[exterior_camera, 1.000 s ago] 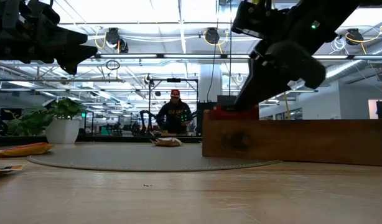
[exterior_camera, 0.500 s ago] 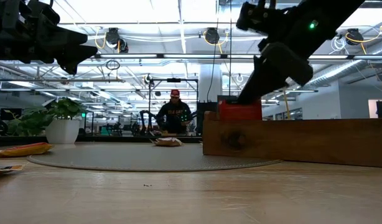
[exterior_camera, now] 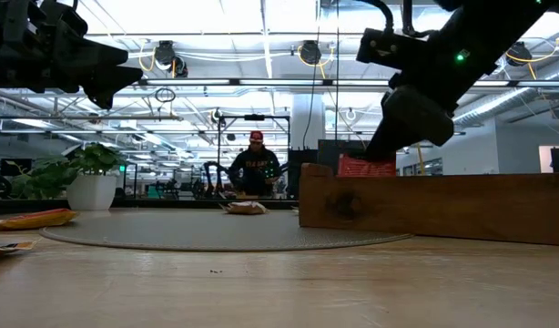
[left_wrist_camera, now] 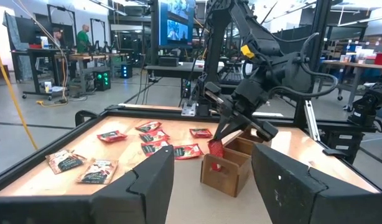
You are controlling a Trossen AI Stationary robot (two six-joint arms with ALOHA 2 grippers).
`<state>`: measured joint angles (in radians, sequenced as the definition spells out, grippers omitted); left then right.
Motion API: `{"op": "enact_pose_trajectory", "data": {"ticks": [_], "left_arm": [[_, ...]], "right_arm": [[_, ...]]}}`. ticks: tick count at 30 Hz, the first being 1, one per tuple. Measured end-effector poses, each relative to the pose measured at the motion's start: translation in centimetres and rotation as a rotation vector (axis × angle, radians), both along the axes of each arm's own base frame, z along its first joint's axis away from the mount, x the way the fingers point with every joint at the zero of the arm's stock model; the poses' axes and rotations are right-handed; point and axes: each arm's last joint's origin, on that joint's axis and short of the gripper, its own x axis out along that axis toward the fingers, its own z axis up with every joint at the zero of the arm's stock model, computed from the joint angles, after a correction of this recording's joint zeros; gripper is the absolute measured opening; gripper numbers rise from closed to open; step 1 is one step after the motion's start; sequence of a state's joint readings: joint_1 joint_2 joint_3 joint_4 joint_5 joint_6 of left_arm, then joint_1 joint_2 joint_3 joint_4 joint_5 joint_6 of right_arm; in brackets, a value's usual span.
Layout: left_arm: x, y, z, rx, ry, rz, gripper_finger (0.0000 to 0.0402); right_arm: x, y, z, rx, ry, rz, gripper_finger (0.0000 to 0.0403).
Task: Pick & Place Tea
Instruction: Put the red tea bag into the left section of the wooden organizer
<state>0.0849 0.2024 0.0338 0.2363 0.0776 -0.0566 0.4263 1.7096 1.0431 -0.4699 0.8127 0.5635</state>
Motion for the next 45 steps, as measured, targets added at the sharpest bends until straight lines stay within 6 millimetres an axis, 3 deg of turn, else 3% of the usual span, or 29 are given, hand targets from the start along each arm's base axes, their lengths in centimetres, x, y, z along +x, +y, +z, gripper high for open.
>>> {"op": "enact_pose_trajectory", "data": {"ticks": [14, 25, 33, 36, 40, 45], "left_arm": [[0.0, 0.0, 0.0, 0.0, 0.0, 0.0, 0.0214], [0.0, 0.0, 0.0, 0.0, 0.0, 0.0, 0.0214], [0.0, 0.0, 0.0, 0.0, 0.0, 0.0, 0.0214], [0.0, 0.0, 0.0, 0.0, 0.0, 0.0, 0.0214], [0.0, 0.0, 0.0, 0.0, 0.0, 0.0, 0.0214], [0.0, 0.0, 0.0, 0.0, 0.0, 0.0, 0.0214]], "right_arm": [[0.6, 0.2, 0.3, -0.03, -0.071, 0.002, 0.0017], [0.6, 0.1, 0.4, -0.032, -0.075, -0.003, 0.0096], [-0.4, -0.1, 4.3, 0.025, -0.192, 0.019, 0.0144], [-0.4, 0.2, 4.8, 0.136, -0.197, 0.078, 0.0152], [0.4, 1.1, 3.7, 0.288, -0.176, 0.193, 0.0158], [1.2, 1.5, 0.3, 0.274, -0.059, 0.215, 0.0159]]}}
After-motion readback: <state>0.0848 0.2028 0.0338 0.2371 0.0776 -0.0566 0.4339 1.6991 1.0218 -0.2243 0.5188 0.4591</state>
